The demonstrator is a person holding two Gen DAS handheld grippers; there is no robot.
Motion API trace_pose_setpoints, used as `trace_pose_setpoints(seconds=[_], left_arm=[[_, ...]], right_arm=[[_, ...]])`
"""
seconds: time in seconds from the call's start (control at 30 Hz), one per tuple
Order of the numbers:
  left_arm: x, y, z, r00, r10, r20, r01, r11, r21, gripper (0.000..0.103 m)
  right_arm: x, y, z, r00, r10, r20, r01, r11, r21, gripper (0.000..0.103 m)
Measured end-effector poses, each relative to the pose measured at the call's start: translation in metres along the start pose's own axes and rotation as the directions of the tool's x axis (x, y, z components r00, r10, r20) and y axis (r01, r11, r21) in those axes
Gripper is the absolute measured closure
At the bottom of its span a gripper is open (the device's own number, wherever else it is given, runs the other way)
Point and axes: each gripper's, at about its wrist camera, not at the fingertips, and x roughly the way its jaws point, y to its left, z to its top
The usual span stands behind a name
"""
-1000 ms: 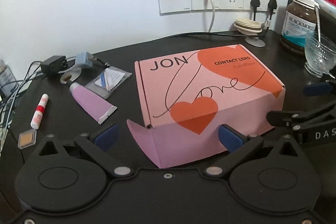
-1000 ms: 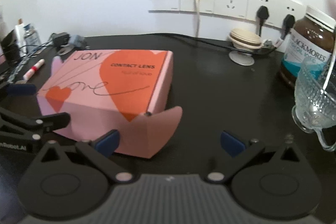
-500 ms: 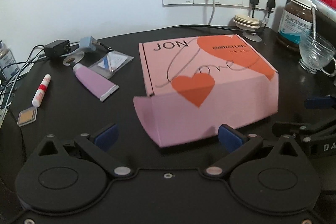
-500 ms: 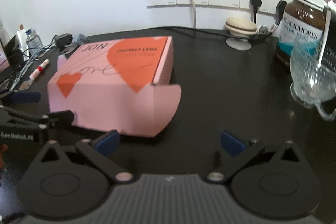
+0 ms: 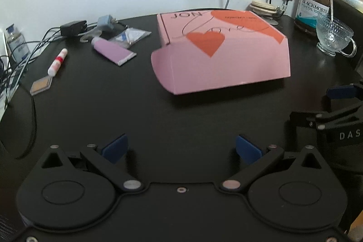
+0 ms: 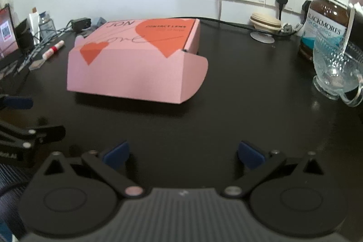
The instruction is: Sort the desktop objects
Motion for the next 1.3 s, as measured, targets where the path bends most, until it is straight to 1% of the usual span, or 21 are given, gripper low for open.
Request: trace_pose_setpoints(seconds=[0.07, 0.3, 0.43, 0.5, 0.67, 0.87, 1.03, 1.3], left_arm=[[0.000, 0.000, -0.004, 1.000, 0.002, 0.014, -0.002, 1.000, -0.006, 0.000], [0.007, -0.003, -0.004, 0.998, 0.011, 0.069, -0.009, 1.000, -0.030, 0.000], [0.010, -0.007, -0.003, 0.996, 0.021, 0.092, -0.017, 0.999, -0.037, 0.000], [0.011, -0.008, -0.004, 0.995, 0.018, 0.102, -0.015, 0.999, -0.035, 0.000], [0.014, -0.009, -0.002, 0.995, 0.015, 0.102, -0.011, 0.999, -0.038, 0.000], [0.016, -0.011, 0.000, 0.994, 0.030, 0.100, -0.025, 0.998, -0.053, 0.000], [0.018, -0.008, 0.001, 0.995, 0.009, 0.102, -0.005, 0.999, -0.033, 0.000], [0.020, -0.009, 0.003, 0.995, 0.010, 0.103, -0.006, 0.999, -0.035, 0.000]], right_arm=[[-0.001, 0.004, -0.003, 1.000, -0.017, 0.008, 0.017, 1.000, -0.012, 0.001], [0.008, 0.011, 0.001, 0.997, -0.057, 0.053, 0.056, 0.998, 0.025, 0.001], [0.010, 0.015, -0.002, 0.993, -0.075, 0.093, 0.072, 0.997, 0.039, 0.001], [0.010, 0.016, -0.003, 0.992, -0.067, 0.106, 0.064, 0.997, 0.030, 0.001], [0.010, 0.015, -0.002, 0.993, -0.056, 0.106, 0.054, 0.998, 0.023, 0.001], [0.010, 0.013, -0.001, 0.991, -0.079, 0.105, 0.075, 0.996, 0.046, 0.001], [0.011, 0.012, 0.000, 0.991, -0.083, 0.105, 0.078, 0.996, 0.050, 0.001], [0.010, 0.013, 0.000, 0.991, -0.083, 0.104, 0.078, 0.996, 0.052, 0.001]])
